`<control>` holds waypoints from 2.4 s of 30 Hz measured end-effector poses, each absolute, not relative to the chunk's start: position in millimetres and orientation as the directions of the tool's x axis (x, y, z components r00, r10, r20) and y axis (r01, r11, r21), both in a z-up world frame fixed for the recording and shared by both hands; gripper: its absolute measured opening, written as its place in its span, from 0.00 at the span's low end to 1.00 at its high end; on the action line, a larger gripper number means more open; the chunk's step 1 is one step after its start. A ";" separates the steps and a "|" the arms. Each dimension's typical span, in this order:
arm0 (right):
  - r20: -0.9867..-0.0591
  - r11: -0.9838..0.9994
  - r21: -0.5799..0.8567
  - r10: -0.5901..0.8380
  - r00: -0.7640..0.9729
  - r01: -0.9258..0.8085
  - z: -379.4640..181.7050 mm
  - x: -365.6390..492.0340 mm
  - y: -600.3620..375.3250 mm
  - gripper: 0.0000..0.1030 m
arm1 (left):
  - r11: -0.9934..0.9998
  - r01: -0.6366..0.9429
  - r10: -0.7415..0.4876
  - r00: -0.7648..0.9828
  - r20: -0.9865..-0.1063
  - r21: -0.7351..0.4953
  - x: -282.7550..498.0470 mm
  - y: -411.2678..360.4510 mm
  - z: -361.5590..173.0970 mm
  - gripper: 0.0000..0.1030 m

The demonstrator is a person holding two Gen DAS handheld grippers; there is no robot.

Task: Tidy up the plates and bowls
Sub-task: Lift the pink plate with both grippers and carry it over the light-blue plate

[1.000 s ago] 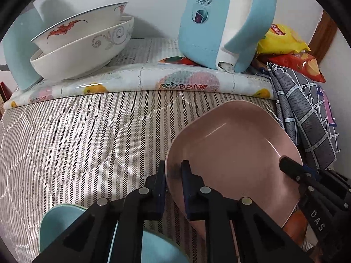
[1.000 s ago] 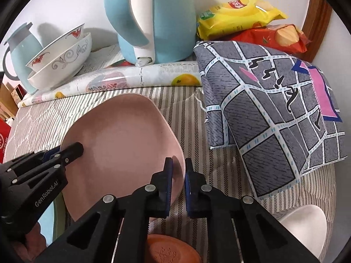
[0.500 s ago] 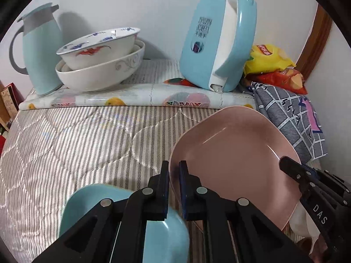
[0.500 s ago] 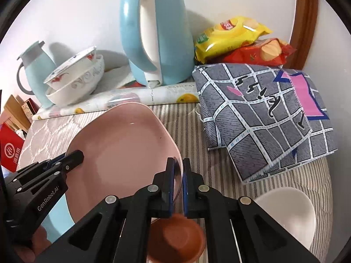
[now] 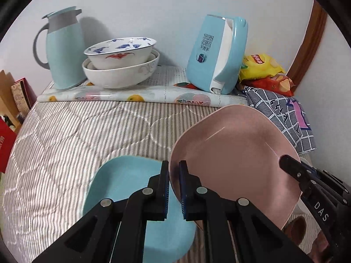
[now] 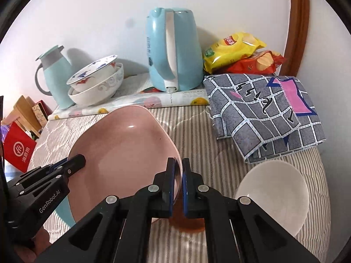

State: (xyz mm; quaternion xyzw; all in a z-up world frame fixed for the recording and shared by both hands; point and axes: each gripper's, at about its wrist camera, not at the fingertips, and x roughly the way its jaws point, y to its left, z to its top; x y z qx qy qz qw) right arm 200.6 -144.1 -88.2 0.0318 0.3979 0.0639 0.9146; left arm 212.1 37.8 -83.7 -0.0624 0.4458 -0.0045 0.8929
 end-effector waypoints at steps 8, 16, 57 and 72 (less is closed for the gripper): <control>-0.708 0.987 0.119 0.160 0.688 -0.107 -80.0 172.7 -134.2 0.05 | 0.988 -0.070 -0.066 0.615 -0.786 -0.138 184.1 51.0 -76.3 0.09; -0.699 0.983 0.127 0.181 0.691 -0.129 -75.8 159.1 -121.9 0.05 | 0.985 -0.090 -0.058 0.625 -0.779 -0.146 164.7 65.0 -73.7 0.09; -0.735 0.969 0.121 0.232 0.638 -0.213 -104.1 170.9 -62.5 0.05 | 0.970 -0.192 -0.011 0.583 -0.812 -0.151 159.6 125.7 -103.4 0.09; -0.773 0.967 0.110 0.228 0.591 -0.229 -129.4 192.6 -54.8 0.05 | 0.965 -0.215 -0.013 0.536 -0.844 -0.151 173.4 130.3 -133.0 0.09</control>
